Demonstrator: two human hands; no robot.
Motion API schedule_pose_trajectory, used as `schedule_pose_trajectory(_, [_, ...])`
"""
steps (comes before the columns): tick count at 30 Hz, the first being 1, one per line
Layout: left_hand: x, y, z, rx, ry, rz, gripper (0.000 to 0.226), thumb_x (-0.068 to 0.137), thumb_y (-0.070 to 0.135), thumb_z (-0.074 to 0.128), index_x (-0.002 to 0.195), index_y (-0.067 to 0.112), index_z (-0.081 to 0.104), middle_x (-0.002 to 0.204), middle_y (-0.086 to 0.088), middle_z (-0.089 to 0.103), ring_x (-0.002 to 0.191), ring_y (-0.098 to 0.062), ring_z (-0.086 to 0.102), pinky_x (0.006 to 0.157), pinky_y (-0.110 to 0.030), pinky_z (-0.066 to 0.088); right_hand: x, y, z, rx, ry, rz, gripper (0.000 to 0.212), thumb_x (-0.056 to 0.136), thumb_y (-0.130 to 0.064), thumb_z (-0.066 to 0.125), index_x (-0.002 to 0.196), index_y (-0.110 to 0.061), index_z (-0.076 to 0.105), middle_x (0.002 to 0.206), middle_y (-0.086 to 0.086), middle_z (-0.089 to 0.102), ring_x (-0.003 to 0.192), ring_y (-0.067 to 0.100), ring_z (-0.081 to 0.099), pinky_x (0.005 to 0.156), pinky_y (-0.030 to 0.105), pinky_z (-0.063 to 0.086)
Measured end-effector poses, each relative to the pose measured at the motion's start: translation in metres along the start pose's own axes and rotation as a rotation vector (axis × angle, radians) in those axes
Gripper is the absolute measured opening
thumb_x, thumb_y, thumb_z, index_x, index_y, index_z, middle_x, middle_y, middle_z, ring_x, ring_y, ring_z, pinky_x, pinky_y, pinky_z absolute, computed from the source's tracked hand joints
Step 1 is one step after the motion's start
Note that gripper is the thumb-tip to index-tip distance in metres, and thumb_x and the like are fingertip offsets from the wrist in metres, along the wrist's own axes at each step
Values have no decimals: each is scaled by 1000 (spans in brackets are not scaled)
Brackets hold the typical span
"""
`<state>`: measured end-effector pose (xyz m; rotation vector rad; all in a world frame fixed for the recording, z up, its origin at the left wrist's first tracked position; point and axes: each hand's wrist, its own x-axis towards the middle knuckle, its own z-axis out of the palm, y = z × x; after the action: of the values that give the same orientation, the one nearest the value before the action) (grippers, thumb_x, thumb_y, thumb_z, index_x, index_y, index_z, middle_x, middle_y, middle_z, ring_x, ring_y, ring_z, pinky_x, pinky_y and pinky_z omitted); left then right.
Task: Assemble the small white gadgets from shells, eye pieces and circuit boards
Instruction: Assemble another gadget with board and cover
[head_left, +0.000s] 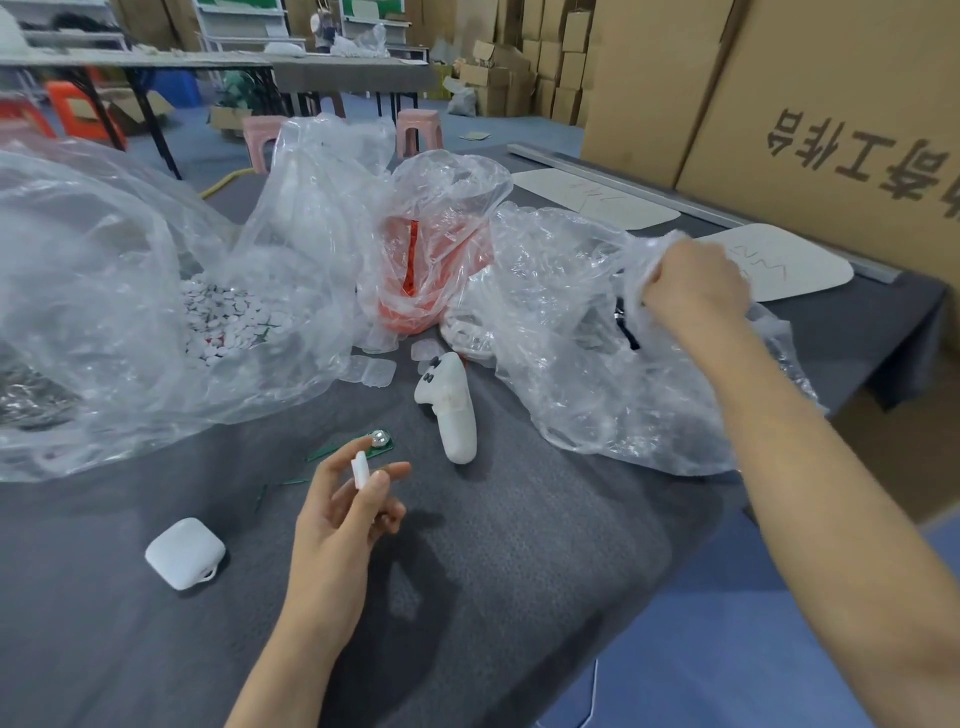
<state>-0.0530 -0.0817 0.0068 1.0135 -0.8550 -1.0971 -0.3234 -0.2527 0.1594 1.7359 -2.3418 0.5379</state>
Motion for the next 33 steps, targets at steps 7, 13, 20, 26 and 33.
schedule_pose_trajectory(7, [-1,4,1,-33,17,-1,23,85,36,55,105,31,67,101,-11,71,64,-12,58,61,-19,50,-101,-14,-57,991,10,-163,12,79,-15,61,70,-20,57,64,2,70,56,18,69,50,30,51])
schedule_pose_trajectory(13, [-3,9,1,-149,155,-42,29,103,25,36,109,11,60,87,-8,72,54,-13,53,51,-22,45,-181,-95,36,1613,-890,-66,13,88,4,59,87,-5,68,74,9,72,57,18,67,54,23,54])
schedule_pose_trajectory(20, [-11,12,-14,-44,248,5,23,103,14,38,105,12,61,80,-3,70,55,-13,55,51,-21,45,-202,-115,73,1867,-1076,61,15,72,-6,65,77,-11,78,80,6,73,66,12,68,62,18,54])
schedule_pose_trajectory(26, [-13,12,-10,16,187,19,21,96,23,50,103,27,69,77,-2,64,64,-12,56,55,-20,45,-207,-107,77,1802,-1045,125,11,81,5,61,88,-2,66,79,11,70,72,23,72,61,19,55])
schedule_pose_trajectory(33, [-16,8,-8,217,84,65,44,88,33,40,130,35,53,104,11,59,86,-3,52,75,-20,42,-209,-105,79,1771,-999,105,6,77,0,67,81,-4,64,78,12,71,74,24,71,64,26,57])
